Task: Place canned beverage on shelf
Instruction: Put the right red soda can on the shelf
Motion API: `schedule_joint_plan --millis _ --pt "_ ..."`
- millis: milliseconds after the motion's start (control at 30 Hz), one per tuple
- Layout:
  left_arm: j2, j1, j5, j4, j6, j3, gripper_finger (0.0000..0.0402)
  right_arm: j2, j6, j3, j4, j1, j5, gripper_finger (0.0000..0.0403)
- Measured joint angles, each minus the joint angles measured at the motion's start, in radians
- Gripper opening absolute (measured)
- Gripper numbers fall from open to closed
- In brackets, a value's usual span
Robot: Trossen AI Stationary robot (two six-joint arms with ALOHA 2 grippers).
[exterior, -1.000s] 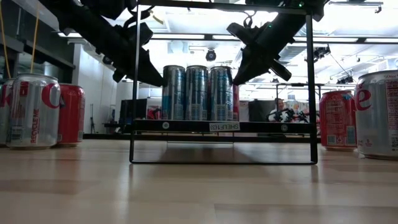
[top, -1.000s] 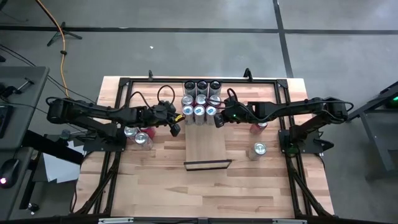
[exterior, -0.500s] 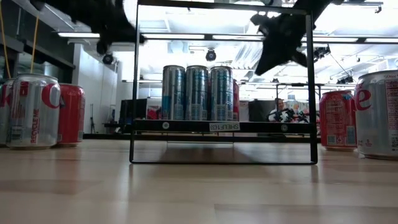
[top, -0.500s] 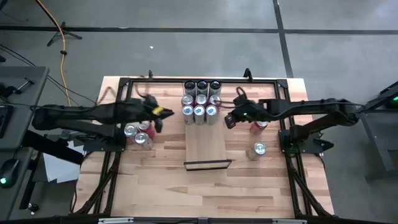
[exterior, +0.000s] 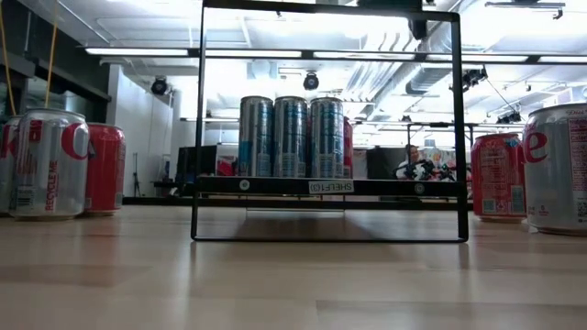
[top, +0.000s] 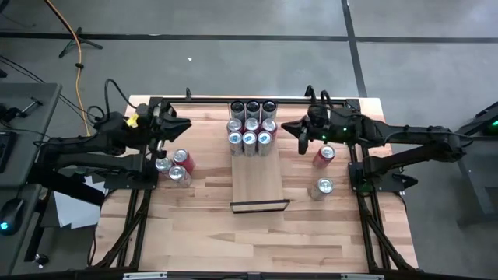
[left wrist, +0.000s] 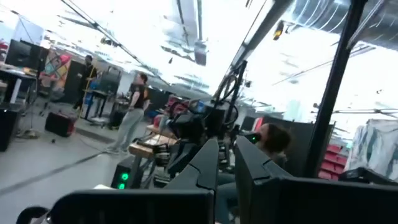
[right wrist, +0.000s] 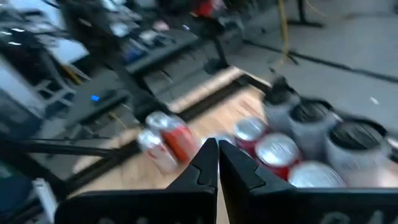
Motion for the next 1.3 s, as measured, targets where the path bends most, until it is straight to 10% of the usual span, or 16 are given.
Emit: schedule_joint_plan --millis 1300 --pt "0.079 0.001 -0.008 -0.007 0.025 0.000 0.0003 0.000 -0.086 0.000 0.071 0.000 -0.030 0.0000"
